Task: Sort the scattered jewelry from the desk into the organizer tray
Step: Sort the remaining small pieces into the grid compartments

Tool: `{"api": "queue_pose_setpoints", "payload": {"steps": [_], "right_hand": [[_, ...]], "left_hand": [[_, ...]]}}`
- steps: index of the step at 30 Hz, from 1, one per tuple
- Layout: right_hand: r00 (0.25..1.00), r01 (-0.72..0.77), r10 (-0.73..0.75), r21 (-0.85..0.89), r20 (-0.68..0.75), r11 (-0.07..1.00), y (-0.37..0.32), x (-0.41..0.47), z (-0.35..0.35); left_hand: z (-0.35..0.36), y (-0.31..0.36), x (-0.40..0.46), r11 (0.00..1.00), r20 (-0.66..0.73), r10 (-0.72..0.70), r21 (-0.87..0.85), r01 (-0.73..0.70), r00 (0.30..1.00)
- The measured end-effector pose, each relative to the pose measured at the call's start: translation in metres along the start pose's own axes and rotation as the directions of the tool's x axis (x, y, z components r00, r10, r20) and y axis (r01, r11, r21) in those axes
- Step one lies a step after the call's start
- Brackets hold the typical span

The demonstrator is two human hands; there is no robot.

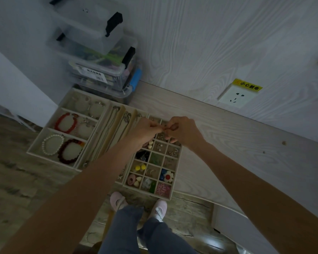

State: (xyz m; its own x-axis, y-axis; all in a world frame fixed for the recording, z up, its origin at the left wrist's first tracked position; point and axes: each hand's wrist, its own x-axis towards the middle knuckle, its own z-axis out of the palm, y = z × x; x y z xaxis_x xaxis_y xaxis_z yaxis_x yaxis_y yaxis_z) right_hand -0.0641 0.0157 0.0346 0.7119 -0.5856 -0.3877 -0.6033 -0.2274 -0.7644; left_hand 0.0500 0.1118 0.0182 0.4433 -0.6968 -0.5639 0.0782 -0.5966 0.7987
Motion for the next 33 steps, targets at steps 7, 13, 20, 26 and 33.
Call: {"api": "queue_pose_setpoints", "payload": {"steps": [7, 13, 20, 26, 33], "right_hand": [[0.995, 0.094, -0.103, -0.279, -0.015, 0.956, 0.006, 0.002, 0.001], [0.979, 0.194, -0.101, -0.671, 0.176, 0.716, 0.001, 0.008, 0.007], [0.982, 0.188, -0.100, -0.833, 0.159, 0.520, -0.016, 0.002, 0.020], [0.984, 0.176, -0.114, -0.869, 0.139, 0.462, -0.024, -0.002, 0.028], [0.990, 0.141, -0.053, -0.832, 0.134, 0.536, -0.021, 0.003, 0.021]], "left_hand": [[0.001, -0.003, -0.001, 0.997, -0.028, 0.047, 0.061, -0.045, 0.998], [-0.003, -0.007, -0.002, 0.977, -0.132, 0.179, 0.141, -0.161, 0.975], [-0.008, -0.010, 0.001, 0.961, -0.160, 0.250, 0.163, -0.224, 0.955], [-0.010, -0.005, -0.005, 0.940, -0.184, 0.294, 0.231, -0.250, 0.938], [-0.013, -0.003, -0.013, 0.925, -0.188, 0.302, 0.296, -0.239, 0.935]]}}
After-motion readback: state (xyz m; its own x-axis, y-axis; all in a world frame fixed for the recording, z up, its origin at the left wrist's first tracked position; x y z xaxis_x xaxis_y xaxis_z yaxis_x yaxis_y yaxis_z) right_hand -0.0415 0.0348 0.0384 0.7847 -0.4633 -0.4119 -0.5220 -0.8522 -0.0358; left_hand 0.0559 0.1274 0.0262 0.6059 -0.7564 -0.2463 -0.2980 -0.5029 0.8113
